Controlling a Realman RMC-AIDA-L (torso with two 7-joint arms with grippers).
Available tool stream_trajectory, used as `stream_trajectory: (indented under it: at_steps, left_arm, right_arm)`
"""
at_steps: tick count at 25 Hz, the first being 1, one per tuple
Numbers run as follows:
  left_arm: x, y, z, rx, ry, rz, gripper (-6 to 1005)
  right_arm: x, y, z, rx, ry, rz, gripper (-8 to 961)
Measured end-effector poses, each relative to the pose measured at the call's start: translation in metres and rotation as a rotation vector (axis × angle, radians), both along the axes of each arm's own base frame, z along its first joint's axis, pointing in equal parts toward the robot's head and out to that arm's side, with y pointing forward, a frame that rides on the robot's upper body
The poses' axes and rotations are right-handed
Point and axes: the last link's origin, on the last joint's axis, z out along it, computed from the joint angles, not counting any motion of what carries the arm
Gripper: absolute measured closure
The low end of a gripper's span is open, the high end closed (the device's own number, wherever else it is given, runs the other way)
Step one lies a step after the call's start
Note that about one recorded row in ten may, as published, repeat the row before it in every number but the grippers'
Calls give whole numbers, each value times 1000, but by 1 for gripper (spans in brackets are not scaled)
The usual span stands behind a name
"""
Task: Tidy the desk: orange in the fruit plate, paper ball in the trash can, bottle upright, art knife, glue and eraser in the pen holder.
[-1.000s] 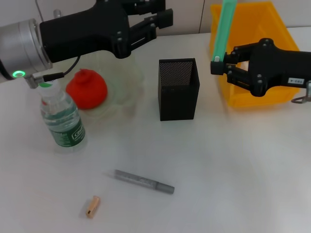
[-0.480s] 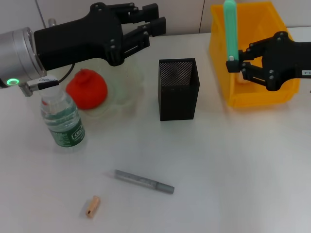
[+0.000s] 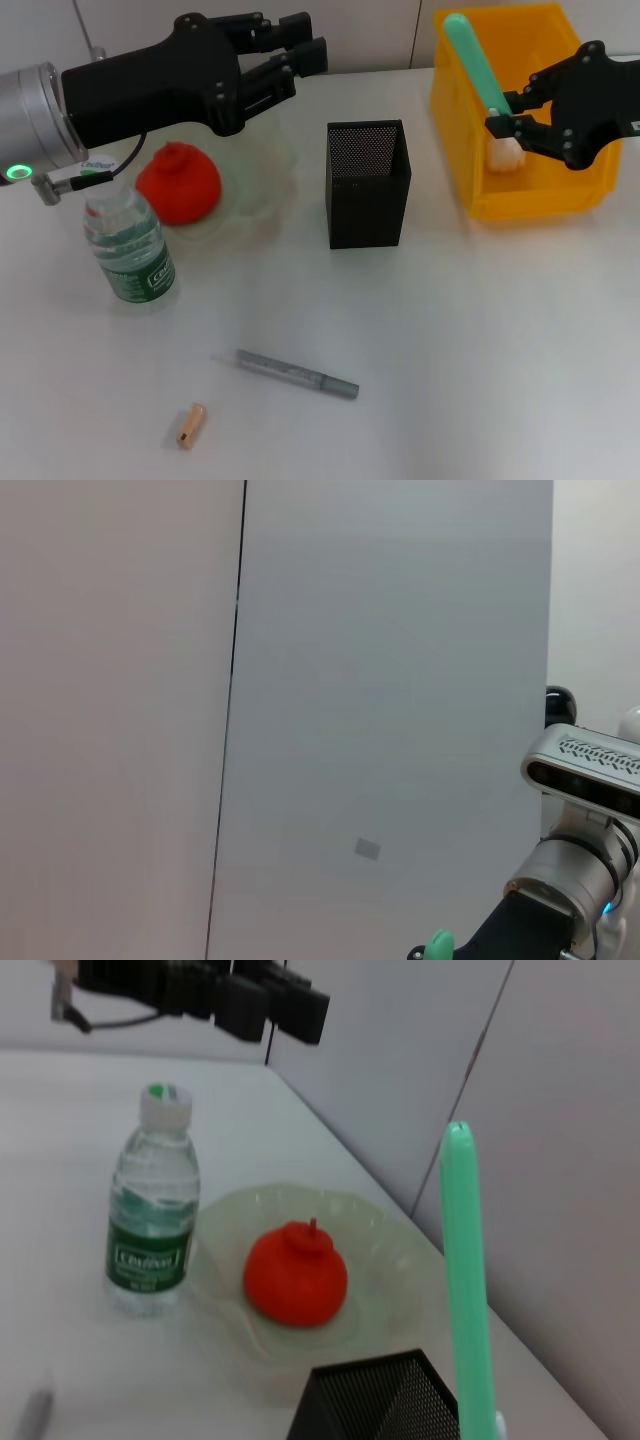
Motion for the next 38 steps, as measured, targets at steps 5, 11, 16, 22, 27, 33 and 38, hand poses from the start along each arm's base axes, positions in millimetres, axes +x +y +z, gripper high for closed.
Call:
stream_trajectory:
  at_steps: [5, 11, 16, 22, 27, 33, 38]
  left_arm:
    - [-2, 5, 0, -28, 0, 25, 693]
    - [-2, 6, 1, -36, 1, 28, 691]
    - [-2, 5, -2, -41, -8, 30, 690]
    - [-2, 2, -5, -43, -16, 32, 688]
    - [-2, 1, -7, -43, -20, 33, 687]
    - [-4, 0, -7, -39, -24, 37, 685]
    - [-6, -2, -7, -30, -33, 40, 684]
  right_arm:
    - [-7, 5, -3, 13, -75, 18, 780]
    - [-14, 16, -6, 35, -193, 34, 778]
    - [-17, 25, -11, 65, -346, 52, 776]
    - [-18, 31, -25, 74, -547, 79, 775]
    - [-23, 34, -32, 83, -682, 107, 773]
    - [-36, 35, -42, 112, -846, 174, 771]
    - [-54, 35, -45, 121, -868, 243, 770]
